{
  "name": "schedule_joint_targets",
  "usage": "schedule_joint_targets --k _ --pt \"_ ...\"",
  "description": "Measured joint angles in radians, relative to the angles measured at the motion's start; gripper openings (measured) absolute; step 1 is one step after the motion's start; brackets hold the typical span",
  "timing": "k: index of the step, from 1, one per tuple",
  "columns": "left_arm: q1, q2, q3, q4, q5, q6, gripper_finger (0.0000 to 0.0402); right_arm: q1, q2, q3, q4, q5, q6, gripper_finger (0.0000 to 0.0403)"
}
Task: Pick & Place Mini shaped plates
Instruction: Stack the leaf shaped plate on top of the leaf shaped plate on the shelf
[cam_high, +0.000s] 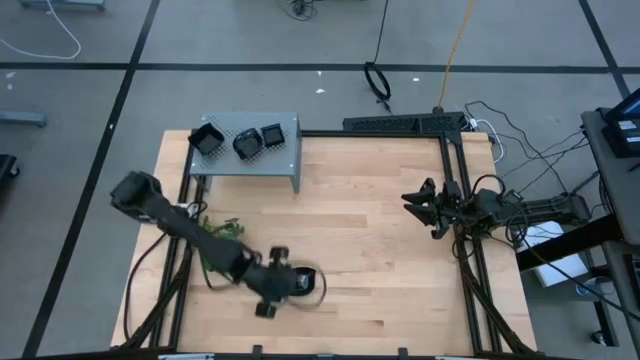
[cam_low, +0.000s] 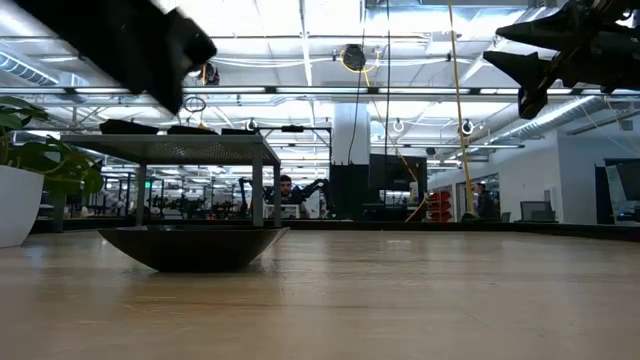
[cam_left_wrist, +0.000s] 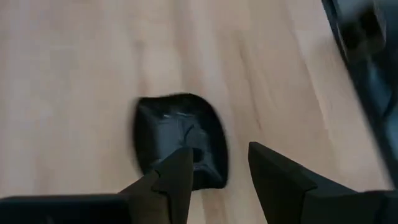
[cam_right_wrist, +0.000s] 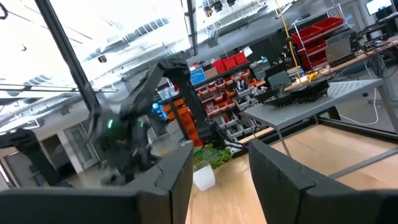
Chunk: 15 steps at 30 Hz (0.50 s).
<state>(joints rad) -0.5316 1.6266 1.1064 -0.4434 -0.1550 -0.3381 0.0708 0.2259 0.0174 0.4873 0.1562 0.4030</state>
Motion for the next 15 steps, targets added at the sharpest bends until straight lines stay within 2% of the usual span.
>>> schedule_joint_targets --k 4,8,15 --pt "-0.054 0.102 0.0 0.045 -0.001 0.149 0.0159 0.0 0.0 0.0 -0.003 0.0 0.0 0.0144" --pt "-0.076 0.17 0.0 0.12 -0.018 0.21 0.0159 0.0 -0.001 0.0 -0.002 0.0 0.0 0.0144" --pt "-0.085 0.265 0.001 0.134 -0.18 0.208 0.0159 0.0 0.0 0.0 -0.001 0.0 0.0 0.0144"
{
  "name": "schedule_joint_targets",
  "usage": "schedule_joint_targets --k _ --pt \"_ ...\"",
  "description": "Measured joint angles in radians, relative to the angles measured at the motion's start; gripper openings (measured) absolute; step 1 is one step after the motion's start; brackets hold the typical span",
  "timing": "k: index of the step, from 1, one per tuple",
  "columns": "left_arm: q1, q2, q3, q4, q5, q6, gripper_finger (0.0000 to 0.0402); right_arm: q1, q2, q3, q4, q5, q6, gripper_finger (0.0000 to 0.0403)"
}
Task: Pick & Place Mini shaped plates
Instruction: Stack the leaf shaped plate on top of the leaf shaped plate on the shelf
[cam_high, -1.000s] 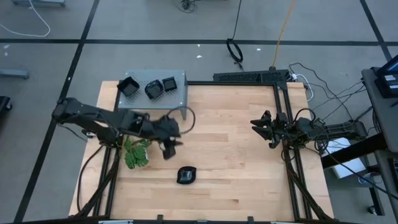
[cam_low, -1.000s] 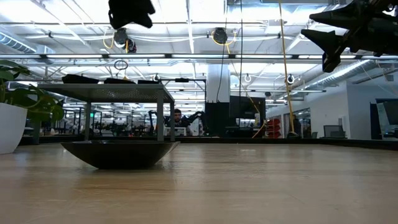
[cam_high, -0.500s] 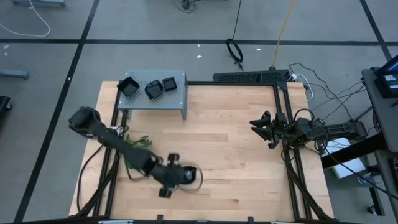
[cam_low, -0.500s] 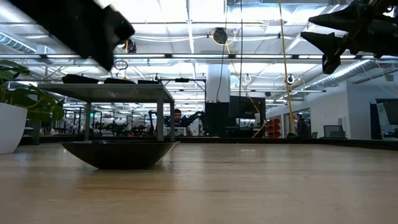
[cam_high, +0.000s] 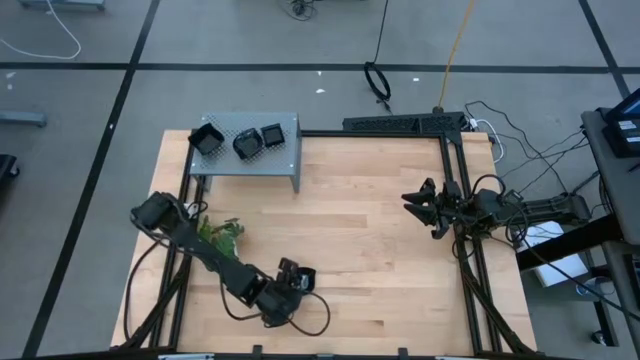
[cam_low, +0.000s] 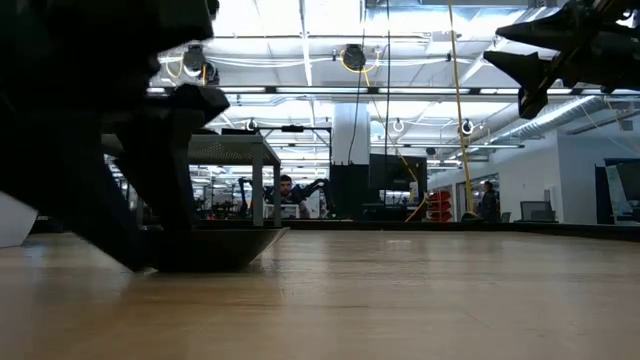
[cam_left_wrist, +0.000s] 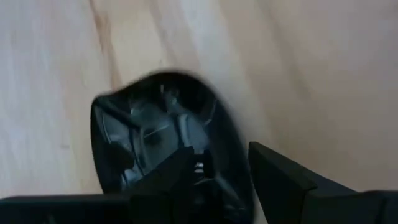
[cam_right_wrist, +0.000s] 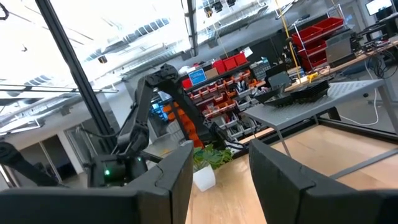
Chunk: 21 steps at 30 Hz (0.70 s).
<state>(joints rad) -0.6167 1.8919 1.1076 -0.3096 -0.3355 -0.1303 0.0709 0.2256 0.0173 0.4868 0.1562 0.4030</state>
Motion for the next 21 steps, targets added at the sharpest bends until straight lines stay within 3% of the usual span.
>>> schedule_joint_targets --k 7,10,16,21 --pt "-0.001 0.04 0.003 0.003 -0.034 -0.017 0.0151 0.0 0.0 0.0 -0.002 0.0 0.0 0.0144" --pt "-0.002 0.039 0.003 0.002 -0.043 -0.084 0.0118 0.0 0.0 0.0 -0.002 0.0 0.0 0.0144" --pt "0.003 0.037 0.003 0.007 0.009 -0.137 0.0013 0.0 0.0 0.0 -0.002 0.0 0.0 0.0144" --pt "0.003 0.008 0.009 0.017 0.015 -0.149 0.001 0.0 0.0 0.0 -0.002 0.0 0.0 0.0144"
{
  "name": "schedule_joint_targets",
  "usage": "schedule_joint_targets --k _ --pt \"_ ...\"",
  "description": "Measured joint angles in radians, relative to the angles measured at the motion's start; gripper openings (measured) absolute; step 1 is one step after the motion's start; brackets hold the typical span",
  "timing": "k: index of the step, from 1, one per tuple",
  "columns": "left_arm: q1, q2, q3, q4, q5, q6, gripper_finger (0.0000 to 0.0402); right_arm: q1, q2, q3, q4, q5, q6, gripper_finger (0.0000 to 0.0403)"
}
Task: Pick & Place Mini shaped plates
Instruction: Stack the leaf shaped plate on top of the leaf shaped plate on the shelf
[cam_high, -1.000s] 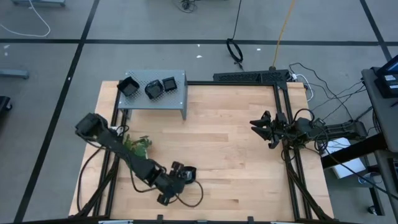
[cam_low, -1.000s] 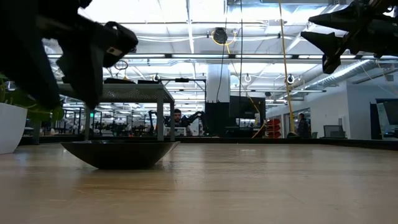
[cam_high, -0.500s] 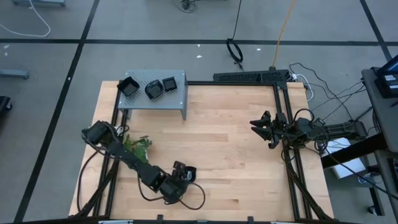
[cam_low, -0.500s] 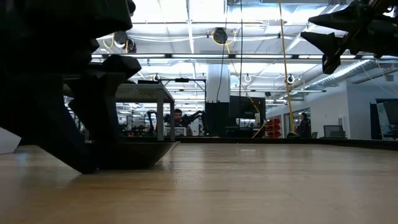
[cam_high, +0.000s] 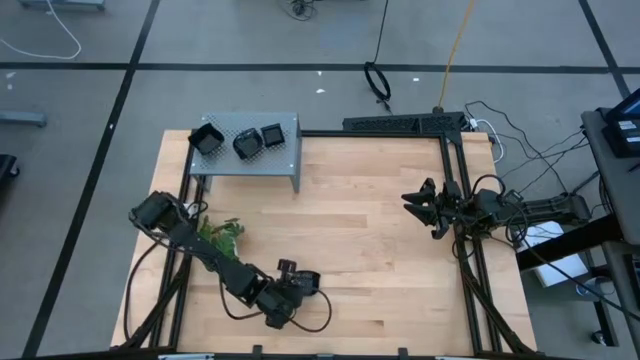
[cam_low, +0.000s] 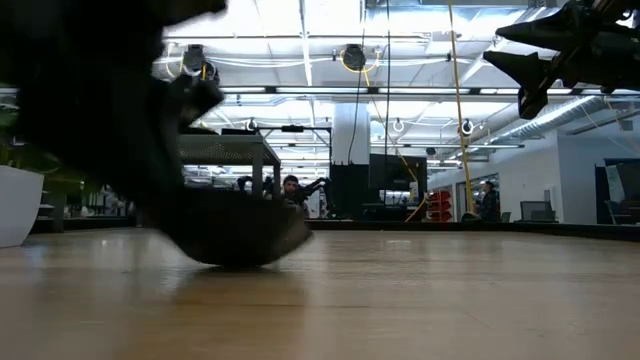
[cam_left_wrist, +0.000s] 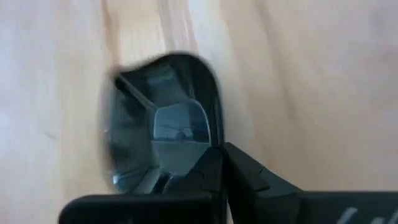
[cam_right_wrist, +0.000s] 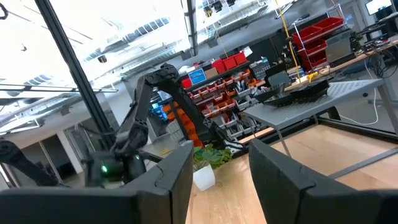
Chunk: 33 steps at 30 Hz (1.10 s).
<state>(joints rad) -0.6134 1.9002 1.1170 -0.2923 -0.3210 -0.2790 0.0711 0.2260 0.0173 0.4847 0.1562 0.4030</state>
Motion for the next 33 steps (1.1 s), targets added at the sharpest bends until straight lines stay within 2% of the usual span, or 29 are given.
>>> schedule_joint_targets --k 4,9,17,23,28,33 --pt "0.025 -0.087 0.014 0.004 -0.048 0.053 0.0007 0.0 0.0 0.0 0.002 0.0 0.0 0.0144" --pt "0.076 -0.245 0.019 0.004 -0.199 0.139 0.0005 0.0 0.0 0.0 -0.005 0.0 0.0 0.0144" --pt "0.18 -0.477 0.019 0.006 -0.566 0.08 0.0007 0.0 0.002 0.0 -0.005 0.0 0.0 0.0144" --pt "0.284 -0.548 0.02 0.004 -0.785 0.077 0.0011 0.0 0.002 0.0 -0.006 0.0 0.0 0.0144" --pt "0.396 -0.546 0.02 -0.03 -0.859 0.101 0.0005 0.0 0.002 0.0 -0.006 0.0 0.0 0.0144" --pt "0.526 -0.547 0.02 -0.124 -0.816 0.089 0.0013 0.0 0.002 0.0 -0.006 0.0 0.0 0.0144"
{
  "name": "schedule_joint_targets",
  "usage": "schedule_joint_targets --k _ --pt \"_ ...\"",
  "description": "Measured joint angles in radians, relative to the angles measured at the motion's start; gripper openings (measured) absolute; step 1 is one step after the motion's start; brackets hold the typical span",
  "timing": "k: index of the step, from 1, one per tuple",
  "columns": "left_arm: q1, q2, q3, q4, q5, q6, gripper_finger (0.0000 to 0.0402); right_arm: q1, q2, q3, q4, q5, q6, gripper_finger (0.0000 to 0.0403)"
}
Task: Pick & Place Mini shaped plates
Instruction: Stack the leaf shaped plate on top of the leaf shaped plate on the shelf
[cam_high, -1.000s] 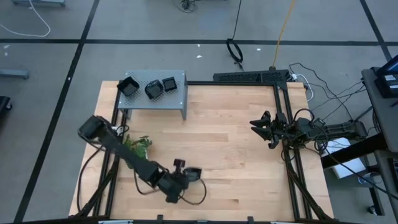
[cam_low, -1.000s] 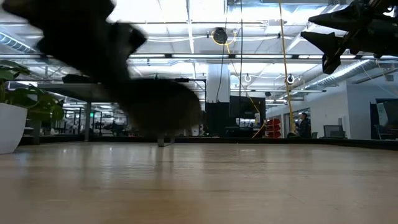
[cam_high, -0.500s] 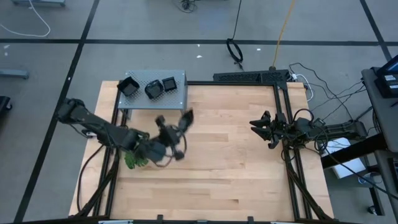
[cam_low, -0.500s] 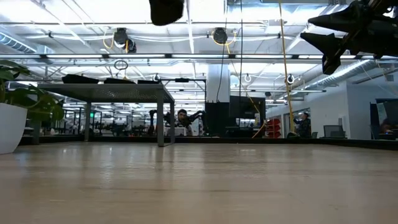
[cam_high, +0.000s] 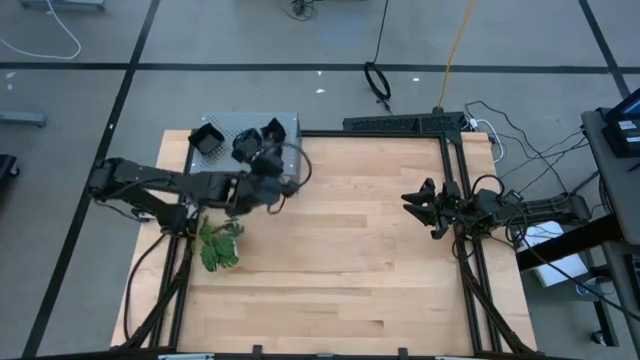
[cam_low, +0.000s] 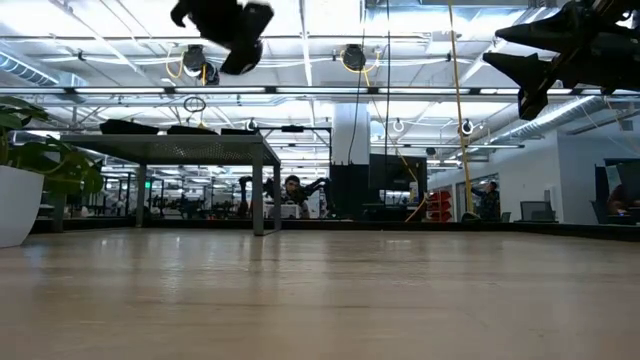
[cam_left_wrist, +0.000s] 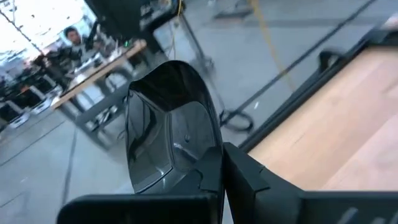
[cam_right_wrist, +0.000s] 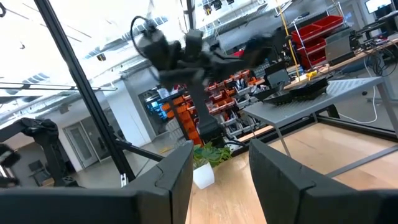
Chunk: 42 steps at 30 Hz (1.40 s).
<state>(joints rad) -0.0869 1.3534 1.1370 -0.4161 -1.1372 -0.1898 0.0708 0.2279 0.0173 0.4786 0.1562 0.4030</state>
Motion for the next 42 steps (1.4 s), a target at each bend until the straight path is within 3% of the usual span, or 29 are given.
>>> schedule_joint_targets --k 3,10,21,31,42 --pt "0.079 -0.006 0.0 -0.092 0.058 -0.028 0.0012 0.0 0.0 0.0 0.0 0.0 0.0 0.0144" --pt "0.278 -0.079 -0.002 -0.407 0.356 -0.215 0.001 0.0 0.0 0.0 0.0 0.0 0.0 0.0144" --pt "0.466 -0.106 0.0 -0.508 0.587 -0.178 0.0012 0.0 0.0 0.0 0.0 0.0 0.0 0.0144" --pt "0.48 -0.088 0.0 -0.504 0.575 -0.008 0.001 0.0 0.0 0.0 0.0 0.0 0.0 0.0144" --pt "0.48 -0.076 0.0 -0.509 0.57 0.05 0.0009 0.0 0.0 0.0 0.0 0.0 0.0 0.0144"
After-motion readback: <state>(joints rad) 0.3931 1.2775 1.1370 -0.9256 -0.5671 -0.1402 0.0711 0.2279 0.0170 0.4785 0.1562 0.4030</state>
